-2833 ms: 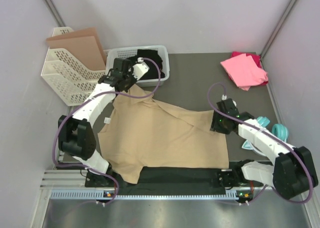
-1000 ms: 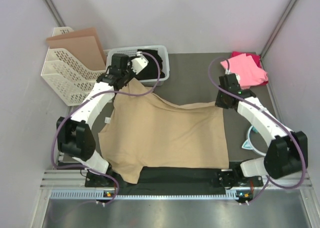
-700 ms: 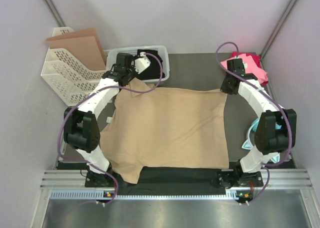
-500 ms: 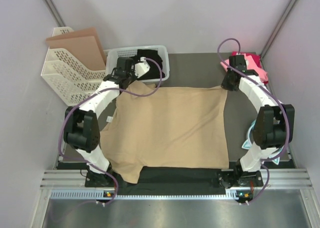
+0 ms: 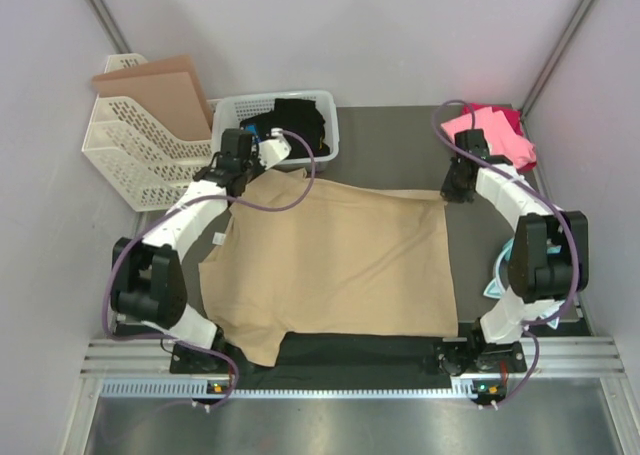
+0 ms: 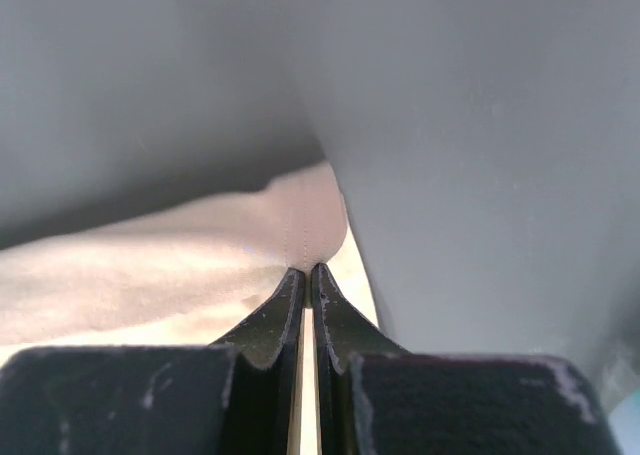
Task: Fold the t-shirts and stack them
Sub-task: Fold the flattened tshirt in 1/3 of the way
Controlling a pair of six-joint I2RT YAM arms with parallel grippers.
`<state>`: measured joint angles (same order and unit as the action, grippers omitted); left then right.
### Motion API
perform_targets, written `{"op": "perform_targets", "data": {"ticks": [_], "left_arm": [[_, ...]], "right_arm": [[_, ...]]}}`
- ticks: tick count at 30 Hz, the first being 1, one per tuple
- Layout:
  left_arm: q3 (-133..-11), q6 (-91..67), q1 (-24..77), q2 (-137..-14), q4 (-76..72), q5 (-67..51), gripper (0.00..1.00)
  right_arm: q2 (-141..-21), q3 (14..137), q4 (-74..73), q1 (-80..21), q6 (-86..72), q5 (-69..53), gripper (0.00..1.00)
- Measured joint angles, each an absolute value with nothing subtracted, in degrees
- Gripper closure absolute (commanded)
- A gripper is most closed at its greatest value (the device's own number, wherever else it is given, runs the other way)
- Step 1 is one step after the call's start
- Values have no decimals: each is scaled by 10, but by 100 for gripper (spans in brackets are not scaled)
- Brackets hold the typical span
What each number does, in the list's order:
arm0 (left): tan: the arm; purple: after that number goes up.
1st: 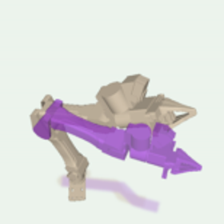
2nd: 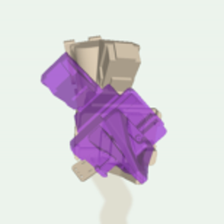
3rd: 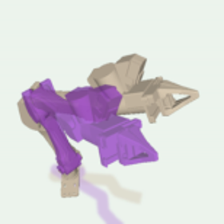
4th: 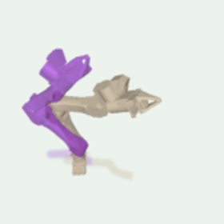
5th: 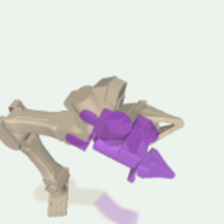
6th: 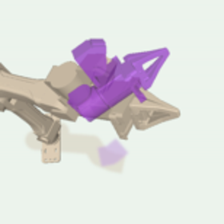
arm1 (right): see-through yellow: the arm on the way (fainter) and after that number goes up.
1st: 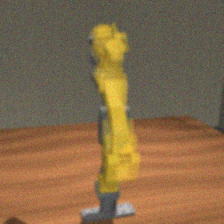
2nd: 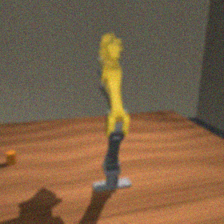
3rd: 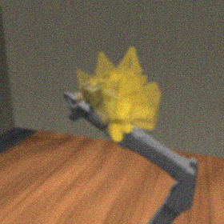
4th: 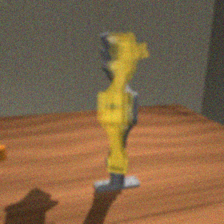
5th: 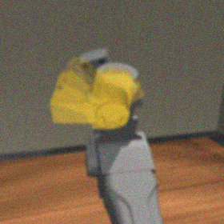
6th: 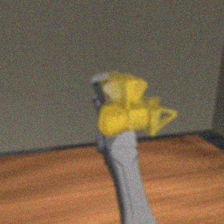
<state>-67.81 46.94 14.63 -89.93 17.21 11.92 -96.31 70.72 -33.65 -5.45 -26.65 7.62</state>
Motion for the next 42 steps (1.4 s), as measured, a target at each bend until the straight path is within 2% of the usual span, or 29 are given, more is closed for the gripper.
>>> {"op": "perform_targets", "data": {"ticks": [11,23,25,26,27,28,31,33,36,38,42], "left_arm": [[-658,456,146,-795,203,84,100],[-494,432,147,-700,301,8,100],[-467,428,147,-677,313,-1,100],[-458,426,147,-668,316,-4,100],[-448,423,147,-659,319,-6,100],[-443,421,147,-652,325,-9,100],[-440,415,147,-639,343,-18,99],[-440,412,147,-634,351,-24,96],[-440,408,147,-628,361,-28,88],[-441,406,147,-627,365,-27,77],[-449,403,147,-628,380,-23,45]], "right_arm": [[-849,605,-334,-55,-269,78,100],[-745,469,-343,-82,-281,79,99],[-737,448,-345,-84,-283,79,92],[-735,438,-345,-85,-284,79,86],[-734,429,-345,-85,-286,78,66],[-733,422,-346,-85,-289,78,57],[-732,405,-357,-90,-300,74,51],[-726,405,-366,-98,-307,70,43],[-701,413,-383,-109,-319,65,39],[-694,437,-398,-110,-322,66,41],[-709,517,-396,-111,-322,65,47]]}}
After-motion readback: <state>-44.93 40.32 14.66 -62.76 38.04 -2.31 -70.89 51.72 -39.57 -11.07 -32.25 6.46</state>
